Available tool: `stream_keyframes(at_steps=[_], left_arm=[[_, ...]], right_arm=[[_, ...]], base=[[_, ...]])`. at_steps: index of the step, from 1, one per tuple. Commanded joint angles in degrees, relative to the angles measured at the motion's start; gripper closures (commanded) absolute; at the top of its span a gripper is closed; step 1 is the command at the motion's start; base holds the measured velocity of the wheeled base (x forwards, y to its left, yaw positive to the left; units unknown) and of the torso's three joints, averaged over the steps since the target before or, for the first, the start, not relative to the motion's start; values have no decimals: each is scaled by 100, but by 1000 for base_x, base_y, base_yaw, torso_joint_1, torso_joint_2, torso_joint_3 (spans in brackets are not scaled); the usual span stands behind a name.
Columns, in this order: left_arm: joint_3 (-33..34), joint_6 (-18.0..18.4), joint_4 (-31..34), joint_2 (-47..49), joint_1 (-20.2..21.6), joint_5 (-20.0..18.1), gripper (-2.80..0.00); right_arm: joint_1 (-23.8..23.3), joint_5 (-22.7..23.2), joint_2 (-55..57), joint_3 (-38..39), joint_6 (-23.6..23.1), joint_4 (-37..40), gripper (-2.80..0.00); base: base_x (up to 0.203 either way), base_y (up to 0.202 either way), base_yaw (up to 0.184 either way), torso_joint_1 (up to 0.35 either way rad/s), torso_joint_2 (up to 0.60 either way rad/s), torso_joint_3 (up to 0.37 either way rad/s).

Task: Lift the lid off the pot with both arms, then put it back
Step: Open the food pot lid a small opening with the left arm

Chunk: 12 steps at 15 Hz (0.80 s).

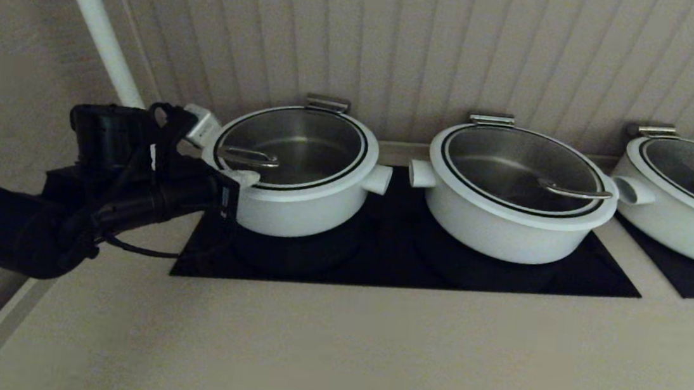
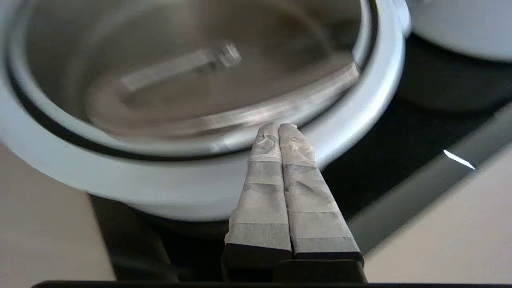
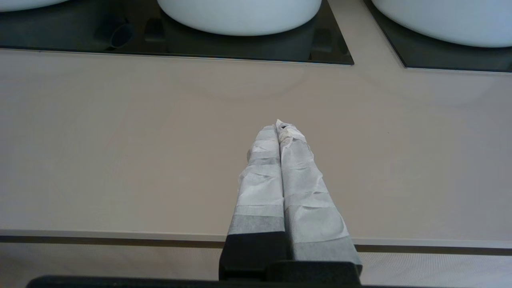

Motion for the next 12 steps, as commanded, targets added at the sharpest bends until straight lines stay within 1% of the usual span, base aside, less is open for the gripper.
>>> stream_keyframes(at_steps=[1, 2, 3, 8, 12], left_arm=[[-14, -5, -378, 159, 1, 127, 0], [-16, -18, -661, 241, 1, 278, 0], [-17, -14, -802, 308, 1, 368, 0], [-17, -5, -813, 334, 47, 520, 0], [-179, -5, -812, 303, 54, 529, 0]], right_arm=[[0, 5, 0, 0, -6, -1, 0], [0, 5, 0, 0, -6, -1, 0], [0, 5, 4, 0, -6, -1, 0], [0, 5, 2, 0, -6, -1, 0], [0, 5, 0, 0, -6, -1, 0]], base=[[0, 0, 0, 0, 0, 0], [0, 0, 0, 0, 0, 0], [0, 0, 0, 0, 0, 0], [0, 0, 0, 0, 0, 0], [0, 0, 0, 0, 0, 0]])
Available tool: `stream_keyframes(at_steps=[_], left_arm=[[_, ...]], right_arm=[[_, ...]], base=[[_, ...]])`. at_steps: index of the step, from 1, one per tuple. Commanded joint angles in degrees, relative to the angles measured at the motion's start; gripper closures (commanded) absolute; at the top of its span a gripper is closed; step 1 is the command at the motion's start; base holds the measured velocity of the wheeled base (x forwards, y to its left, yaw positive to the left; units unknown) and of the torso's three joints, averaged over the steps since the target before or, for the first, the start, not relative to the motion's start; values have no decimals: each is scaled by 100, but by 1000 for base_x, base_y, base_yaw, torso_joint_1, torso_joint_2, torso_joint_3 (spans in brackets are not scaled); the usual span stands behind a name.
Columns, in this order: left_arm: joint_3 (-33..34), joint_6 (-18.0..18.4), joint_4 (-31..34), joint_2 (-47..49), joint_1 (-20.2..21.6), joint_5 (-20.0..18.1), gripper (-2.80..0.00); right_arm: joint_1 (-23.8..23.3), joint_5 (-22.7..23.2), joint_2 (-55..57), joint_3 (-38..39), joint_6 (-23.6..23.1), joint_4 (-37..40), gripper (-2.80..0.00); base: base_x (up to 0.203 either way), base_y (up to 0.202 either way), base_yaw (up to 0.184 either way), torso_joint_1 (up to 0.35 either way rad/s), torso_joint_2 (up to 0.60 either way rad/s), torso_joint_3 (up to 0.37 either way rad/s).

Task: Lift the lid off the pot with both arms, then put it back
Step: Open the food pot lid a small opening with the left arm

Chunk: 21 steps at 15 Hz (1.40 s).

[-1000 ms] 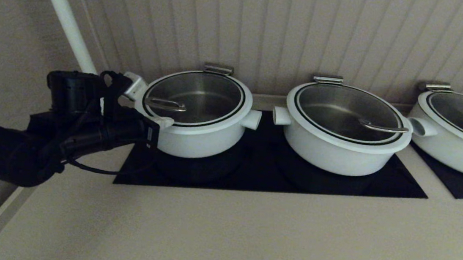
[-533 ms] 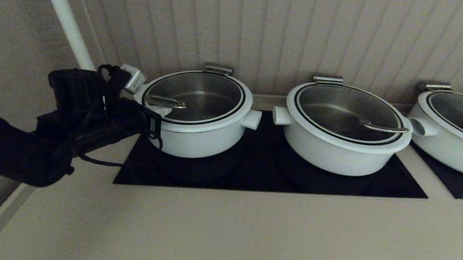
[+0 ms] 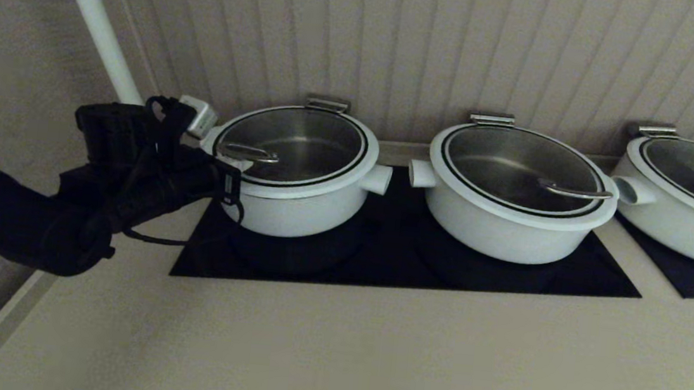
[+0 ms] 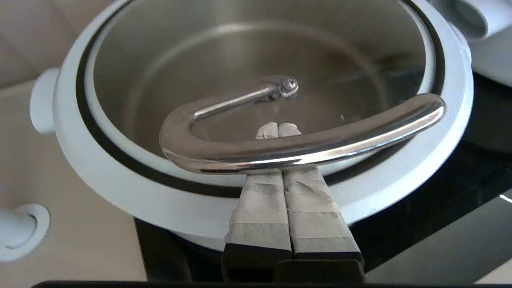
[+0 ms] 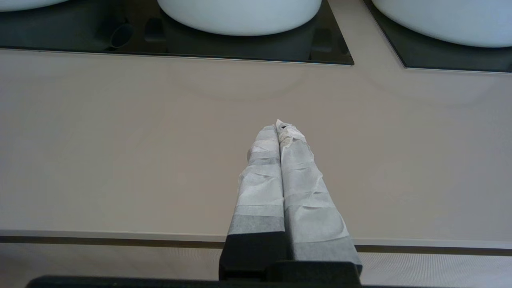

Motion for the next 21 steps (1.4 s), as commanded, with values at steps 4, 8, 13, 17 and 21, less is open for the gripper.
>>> stream_keyframes(at_steps=[4, 8, 13, 17, 21], left_arm=[[-210, 22, -8, -43, -9, -11, 0], [-364, 22, -1, -26, -9, -11, 0], [-570, 22, 19, -7, -9, -11, 0], [-579, 13, 1, -8, -9, -19, 0], [-623, 13, 1, -8, -9, -19, 0]], right_arm=[[0, 4, 0, 0, -6, -1, 0], [0, 4, 1, 0, -6, -1, 0], [0, 39, 1, 0, -77, -1, 0], [0, 65, 0, 0, -164, 8, 0], [16, 191, 0, -44, -215, -275, 0]], base=[[0, 0, 0, 0, 0, 0], [0, 0, 0, 0, 0, 0], [0, 0, 0, 0, 0, 0], [0, 0, 0, 0, 0, 0], [0, 0, 0, 0, 0, 0]])
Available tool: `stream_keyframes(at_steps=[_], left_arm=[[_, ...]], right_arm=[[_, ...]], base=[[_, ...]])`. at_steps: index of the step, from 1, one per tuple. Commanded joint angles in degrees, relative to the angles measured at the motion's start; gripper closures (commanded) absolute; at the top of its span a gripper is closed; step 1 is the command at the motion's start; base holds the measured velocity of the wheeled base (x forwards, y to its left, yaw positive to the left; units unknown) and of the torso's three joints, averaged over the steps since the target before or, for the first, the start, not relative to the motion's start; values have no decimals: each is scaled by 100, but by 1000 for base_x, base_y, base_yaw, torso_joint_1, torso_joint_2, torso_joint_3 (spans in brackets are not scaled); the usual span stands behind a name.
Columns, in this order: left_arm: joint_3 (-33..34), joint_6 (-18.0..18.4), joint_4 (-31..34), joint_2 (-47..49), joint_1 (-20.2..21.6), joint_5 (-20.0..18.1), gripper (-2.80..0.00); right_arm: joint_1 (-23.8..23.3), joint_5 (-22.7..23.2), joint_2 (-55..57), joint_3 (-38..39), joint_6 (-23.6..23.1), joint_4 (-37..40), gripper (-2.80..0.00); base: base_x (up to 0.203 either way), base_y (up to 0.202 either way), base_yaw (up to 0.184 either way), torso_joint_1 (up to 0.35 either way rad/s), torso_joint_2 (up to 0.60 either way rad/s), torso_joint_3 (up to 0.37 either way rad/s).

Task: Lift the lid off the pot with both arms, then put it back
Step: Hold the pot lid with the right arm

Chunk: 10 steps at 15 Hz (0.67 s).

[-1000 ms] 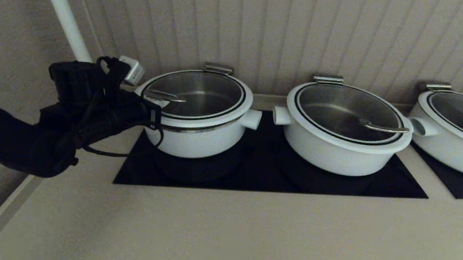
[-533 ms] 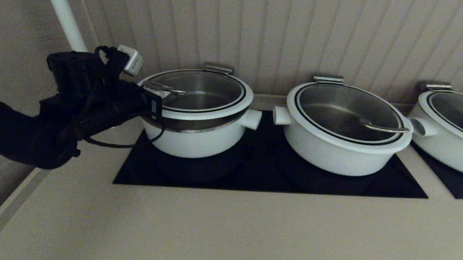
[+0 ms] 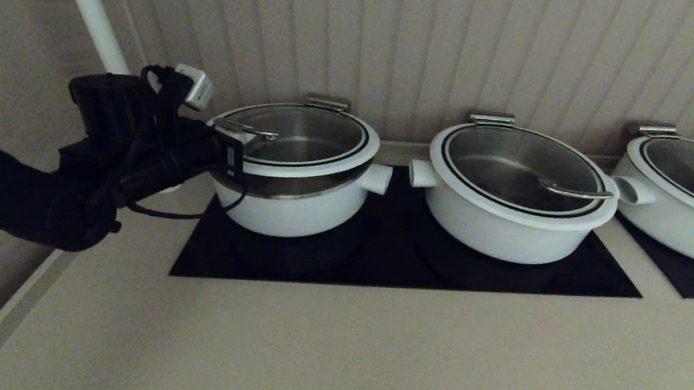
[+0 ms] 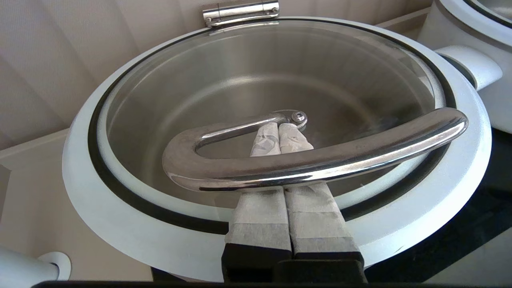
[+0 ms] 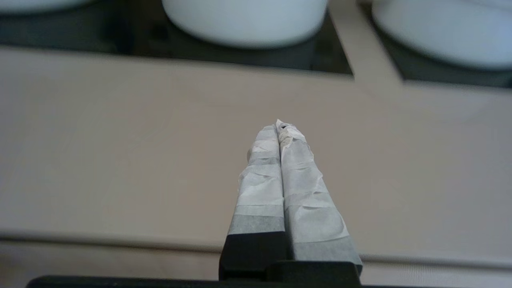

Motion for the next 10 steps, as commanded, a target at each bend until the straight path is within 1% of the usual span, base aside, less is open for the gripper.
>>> stream_keyframes(at_steps=[1, 2, 3, 5, 7, 9, 10], left_arm=[[-18, 4, -29, -16, -1, -8, 0], [-18, 4, -29, -16, -1, -8, 0], [-18, 4, -29, -16, -1, -8, 0], [-18, 4, -38, -16, -1, -8, 0], [-18, -5, -38, -25, -1, -8, 0], [-18, -23, -38, -34, -1, -8, 0], [-35, -39, -47, -28, 6, -1, 0]], right_arm=[[32, 234, 7, -130, 33, -47, 0], [37, 452, 35, -278, 89, -42, 0], [38, 569, 173, -405, 111, -45, 0], [43, 724, 686, -658, 125, -78, 0], [93, 1016, 1256, -920, 115, -100, 0], [153, 1557, 1861, -1090, 24, -180, 0], [165, 1896, 2161, -1123, -50, -263, 0]], base=[[0, 0, 0, 0, 0, 0], [0, 0, 0, 0, 0, 0], [0, 0, 0, 0, 0, 0], [0, 0, 0, 0, 0, 0], [0, 0, 0, 0, 0, 0], [0, 0, 0, 0, 0, 0], [0, 0, 0, 0, 0, 0]])
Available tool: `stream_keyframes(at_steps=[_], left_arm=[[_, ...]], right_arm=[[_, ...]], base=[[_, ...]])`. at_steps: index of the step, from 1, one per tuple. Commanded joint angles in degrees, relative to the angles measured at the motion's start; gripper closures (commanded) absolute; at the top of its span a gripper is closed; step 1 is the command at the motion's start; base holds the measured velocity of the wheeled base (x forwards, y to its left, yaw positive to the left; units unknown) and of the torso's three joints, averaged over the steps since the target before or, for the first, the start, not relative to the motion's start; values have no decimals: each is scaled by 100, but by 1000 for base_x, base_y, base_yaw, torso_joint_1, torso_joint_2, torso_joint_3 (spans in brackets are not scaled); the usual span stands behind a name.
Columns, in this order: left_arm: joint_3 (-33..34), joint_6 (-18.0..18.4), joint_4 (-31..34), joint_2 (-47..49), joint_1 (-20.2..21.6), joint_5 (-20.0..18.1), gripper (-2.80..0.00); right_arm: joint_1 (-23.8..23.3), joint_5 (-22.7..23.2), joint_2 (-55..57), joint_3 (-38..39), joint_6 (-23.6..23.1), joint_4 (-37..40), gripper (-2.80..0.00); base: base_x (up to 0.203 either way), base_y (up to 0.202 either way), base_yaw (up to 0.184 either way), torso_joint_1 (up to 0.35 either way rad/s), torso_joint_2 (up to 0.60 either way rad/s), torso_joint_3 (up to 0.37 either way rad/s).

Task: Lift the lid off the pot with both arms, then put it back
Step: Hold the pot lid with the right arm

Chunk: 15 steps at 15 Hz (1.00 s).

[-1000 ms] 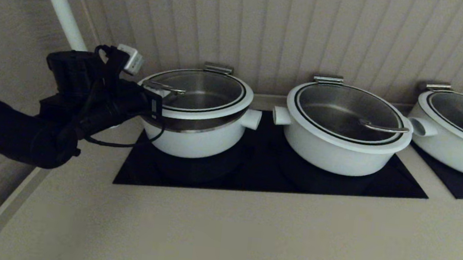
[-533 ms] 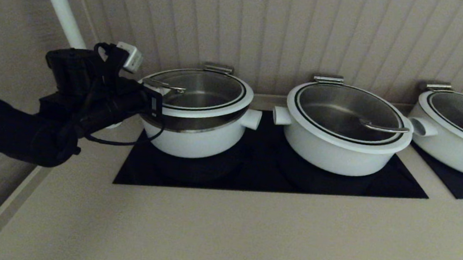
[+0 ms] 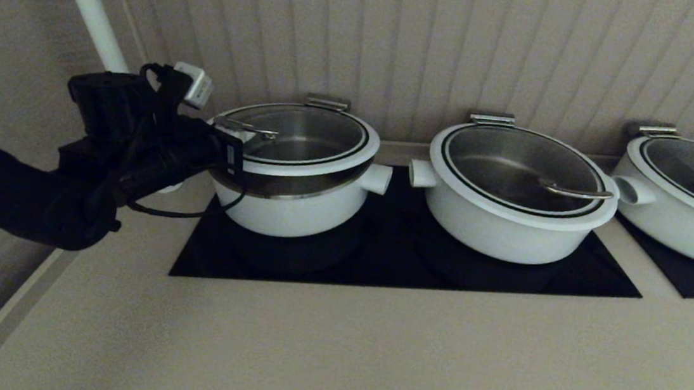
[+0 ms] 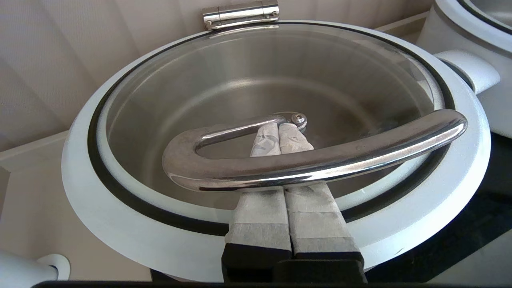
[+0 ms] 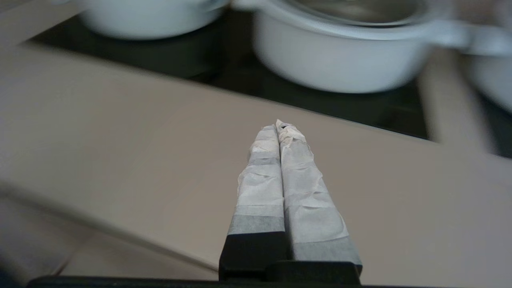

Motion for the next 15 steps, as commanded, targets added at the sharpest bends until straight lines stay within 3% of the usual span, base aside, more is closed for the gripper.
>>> stream_keyframes(at_steps=[1, 4, 9, 15], left_arm=[[-19, 2, -35, -17, 3, -3, 0], [-107, 2, -26, 1, -3, -12, 0], [-151, 2, -17, 1, -3, -12, 0], [-124, -6, -26, -61, -3, -3, 0]], right_arm=[[28, 524, 884, -73, -98, -109, 0], [35, 1336, 1854, -82, -496, -338, 0], [68, 1856, 3331, -95, -1594, -671, 0], [983, 2145, 4851, -261, -1711, -1804, 0]], base=[[0, 0, 0, 0, 0, 0], [0, 0, 0, 0, 0, 0], [0, 0, 0, 0, 0, 0], [0, 0, 0, 0, 0, 0]])
